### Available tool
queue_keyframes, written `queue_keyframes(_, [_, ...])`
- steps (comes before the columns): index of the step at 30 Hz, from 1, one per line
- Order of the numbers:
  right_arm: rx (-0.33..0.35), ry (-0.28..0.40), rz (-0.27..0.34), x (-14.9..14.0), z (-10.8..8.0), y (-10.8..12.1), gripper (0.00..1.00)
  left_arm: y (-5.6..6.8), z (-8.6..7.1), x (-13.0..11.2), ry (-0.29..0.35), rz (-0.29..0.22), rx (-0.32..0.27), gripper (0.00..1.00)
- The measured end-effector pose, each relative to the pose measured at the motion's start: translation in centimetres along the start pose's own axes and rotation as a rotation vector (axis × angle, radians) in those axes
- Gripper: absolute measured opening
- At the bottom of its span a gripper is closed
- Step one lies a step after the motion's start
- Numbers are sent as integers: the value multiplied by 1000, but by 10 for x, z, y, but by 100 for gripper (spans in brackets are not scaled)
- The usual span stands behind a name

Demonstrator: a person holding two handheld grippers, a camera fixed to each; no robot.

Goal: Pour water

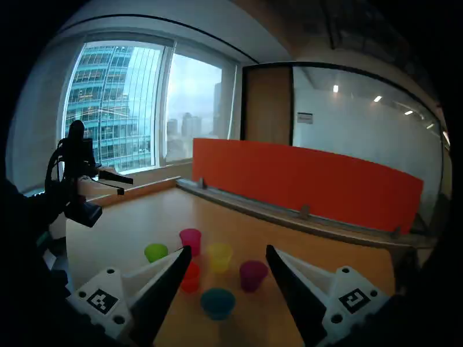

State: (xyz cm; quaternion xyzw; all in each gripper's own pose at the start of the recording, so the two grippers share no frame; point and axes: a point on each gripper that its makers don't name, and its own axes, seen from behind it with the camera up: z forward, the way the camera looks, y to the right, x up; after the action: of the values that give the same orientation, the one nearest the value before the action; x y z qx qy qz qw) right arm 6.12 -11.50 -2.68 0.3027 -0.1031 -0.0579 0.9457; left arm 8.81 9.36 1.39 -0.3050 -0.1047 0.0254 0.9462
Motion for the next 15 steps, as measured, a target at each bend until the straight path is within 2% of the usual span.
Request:
queue_keyframes(9, [31, -68, -13, -29, 8, -5, 100, 9, 10, -28, -52, 8, -40, 100])
queue_keyframes(15, [46, -111, -18, -51, 13, -7, 100, 10, 15, -52, -99, 14, -50, 100])
